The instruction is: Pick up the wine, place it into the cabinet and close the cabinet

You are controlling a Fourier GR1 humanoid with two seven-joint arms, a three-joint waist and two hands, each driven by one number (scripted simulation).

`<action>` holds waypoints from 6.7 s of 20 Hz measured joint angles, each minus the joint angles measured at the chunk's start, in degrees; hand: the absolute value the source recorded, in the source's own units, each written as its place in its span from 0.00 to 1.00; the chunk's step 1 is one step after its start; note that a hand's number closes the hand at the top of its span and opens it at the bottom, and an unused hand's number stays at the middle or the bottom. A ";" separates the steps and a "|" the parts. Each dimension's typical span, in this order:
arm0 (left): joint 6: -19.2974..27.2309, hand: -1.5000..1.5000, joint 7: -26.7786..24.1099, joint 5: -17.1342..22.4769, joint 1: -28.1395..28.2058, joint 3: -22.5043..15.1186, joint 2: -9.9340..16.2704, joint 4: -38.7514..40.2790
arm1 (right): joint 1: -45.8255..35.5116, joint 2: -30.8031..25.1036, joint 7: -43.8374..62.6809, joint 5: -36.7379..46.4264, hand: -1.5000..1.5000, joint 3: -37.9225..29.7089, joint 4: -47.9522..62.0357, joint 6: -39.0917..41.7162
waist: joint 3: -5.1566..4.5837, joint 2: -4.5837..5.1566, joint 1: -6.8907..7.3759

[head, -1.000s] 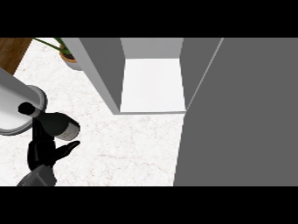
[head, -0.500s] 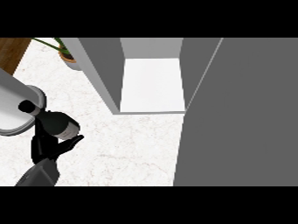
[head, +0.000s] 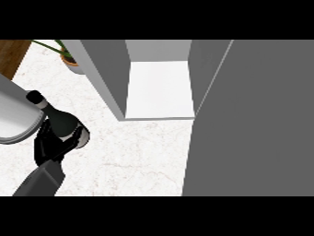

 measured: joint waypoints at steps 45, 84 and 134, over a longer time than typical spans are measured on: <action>20.13 1.00 28.01 14.39 22.95 -45.28 -12.47 -59.80 | -0.21 -0.58 -0.72 -2.06 0.00 -3.96 1.70 1.80 | 0.15 -0.49 1.31; 27.69 1.00 13.70 41.60 -12.57 -52.15 -12.58 -21.73 | 1.50 -0.64 -6.33 -6.86 0.00 -7.20 5.51 5.15 | 0.10 -0.17 0.25; 34.29 0.00 13.76 59.63 -27.21 -58.61 -12.52 -10.79 | -2.20 0.08 -9.59 -6.89 0.00 -3.52 10.14 6.63 | 0.06 1.38 -6.45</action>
